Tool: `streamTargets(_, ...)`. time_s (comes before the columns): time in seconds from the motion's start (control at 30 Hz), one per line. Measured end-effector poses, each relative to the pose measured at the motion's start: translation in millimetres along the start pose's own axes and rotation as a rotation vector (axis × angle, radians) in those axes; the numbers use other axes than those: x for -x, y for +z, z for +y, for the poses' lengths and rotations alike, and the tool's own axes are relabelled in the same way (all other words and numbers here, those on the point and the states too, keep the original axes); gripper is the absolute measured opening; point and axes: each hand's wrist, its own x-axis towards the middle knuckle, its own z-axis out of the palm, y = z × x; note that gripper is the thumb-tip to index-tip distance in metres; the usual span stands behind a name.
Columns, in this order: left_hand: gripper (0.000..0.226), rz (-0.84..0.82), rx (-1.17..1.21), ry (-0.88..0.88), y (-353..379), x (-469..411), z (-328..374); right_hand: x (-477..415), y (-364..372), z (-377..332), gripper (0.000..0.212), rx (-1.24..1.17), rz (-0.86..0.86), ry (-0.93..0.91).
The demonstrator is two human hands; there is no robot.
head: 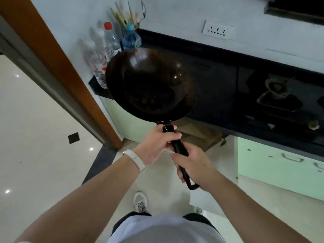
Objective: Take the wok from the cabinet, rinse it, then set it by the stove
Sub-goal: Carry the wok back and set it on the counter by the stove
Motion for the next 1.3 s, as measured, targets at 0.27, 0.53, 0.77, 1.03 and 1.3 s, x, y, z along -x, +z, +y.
streamTargets(0.27,0.036,-0.149,0.019,-0.035,-30.2,-0.3,25.9,0.1,37.3,-30.4,0.009,0.024,0.125,0.012)
streamTargets(0.53,0.032,-0.213,-0.001,-0.055,-32.6,-29.0,43.6,-19.8,34.6,-45.3,0.008,0.004,0.207,0.017)
streamTargets(0.77,0.032,-0.194,-0.034,-0.088,-18.1,-73.2,60.0,-57.7,-0.3,-48.3,0.005,0.02,0.201,0.013)
streamTargets(1.03,0.032,-0.155,-0.146,-0.124,19.0,-147.6,90.6,-120.6,-71.3,-53.5,0.006,-0.048,0.156,0.014)
streamTargets(1.3,0.031,-0.141,-0.126,-0.22,70.0,-225.0,97.4,-167.7,-153.8,-47.8,0.006,-0.058,0.126,0.069)
